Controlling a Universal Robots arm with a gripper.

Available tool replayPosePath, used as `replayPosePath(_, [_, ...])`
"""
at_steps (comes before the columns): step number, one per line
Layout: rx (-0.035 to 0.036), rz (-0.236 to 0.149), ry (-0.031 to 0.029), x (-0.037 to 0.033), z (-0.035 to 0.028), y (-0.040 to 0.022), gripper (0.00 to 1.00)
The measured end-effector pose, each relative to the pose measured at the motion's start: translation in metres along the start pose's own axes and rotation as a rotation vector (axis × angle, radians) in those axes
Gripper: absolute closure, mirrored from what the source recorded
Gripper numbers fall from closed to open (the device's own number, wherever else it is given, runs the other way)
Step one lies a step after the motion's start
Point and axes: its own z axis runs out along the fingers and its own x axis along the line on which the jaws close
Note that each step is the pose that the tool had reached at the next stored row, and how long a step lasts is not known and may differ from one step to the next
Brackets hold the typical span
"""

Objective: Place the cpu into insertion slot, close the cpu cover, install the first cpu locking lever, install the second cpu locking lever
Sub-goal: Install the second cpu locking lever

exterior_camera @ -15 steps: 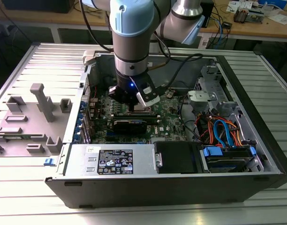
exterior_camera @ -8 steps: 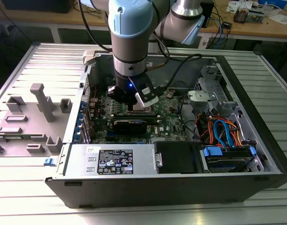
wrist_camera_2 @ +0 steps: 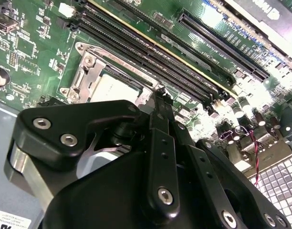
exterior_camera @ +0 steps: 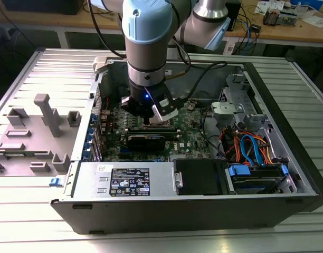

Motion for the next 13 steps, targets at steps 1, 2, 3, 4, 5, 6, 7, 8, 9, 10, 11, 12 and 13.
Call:
replayPosePath(1, [-0.0003, 0.0, 0.0008, 0.0, 0.0001, 0.0, 0.89])
replayPosePath(2, [-0.0005, 0.0, 0.0007, 0.0, 0.0002, 0.0, 0.89])
replayPosePath(3, [-0.0005, 0.0, 0.0007, 0.0, 0.0001, 0.0, 0.89])
replayPosePath(4, [-0.0005, 0.0, 0.0007, 0.0001, 0.0002, 0.0, 0.89])
replayPosePath(5, [-0.0006, 0.0, 0.0007, 0.0002, 0.0002, -0.0002, 0.89])
replayPosePath(6, [-0.0007, 0.0, 0.0007, 0.0002, 0.0002, -0.0003, 0.89])
replayPosePath(7, [-0.0006, 0.0, 0.0007, 0.0003, 0.0001, -0.0006, 0.89])
replayPosePath(8, [-0.0005, 0.0, 0.0008, 0.0002, 0.0, -0.001, 0.89])
replayPosePath(9, [-0.0006, 0.0, 0.0008, 0.0002, -0.0001, -0.0015, 0.89])
replayPosePath(10, [-0.0006, 0.0, 0.0008, 0.0002, -0.0002, -0.0022, 0.89])
replayPosePath(11, [-0.0005, 0.0, 0.0008, 0.0003, -0.0004, -0.003, 0.89])
replayPosePath(12, [-0.0006, 0.0, 0.0007, 0.0003, -0.0005, -0.0035, 0.89])
replayPosePath(13, [-0.0006, 0.0, 0.0007, 0.0003, -0.0006, -0.0041, 0.89])
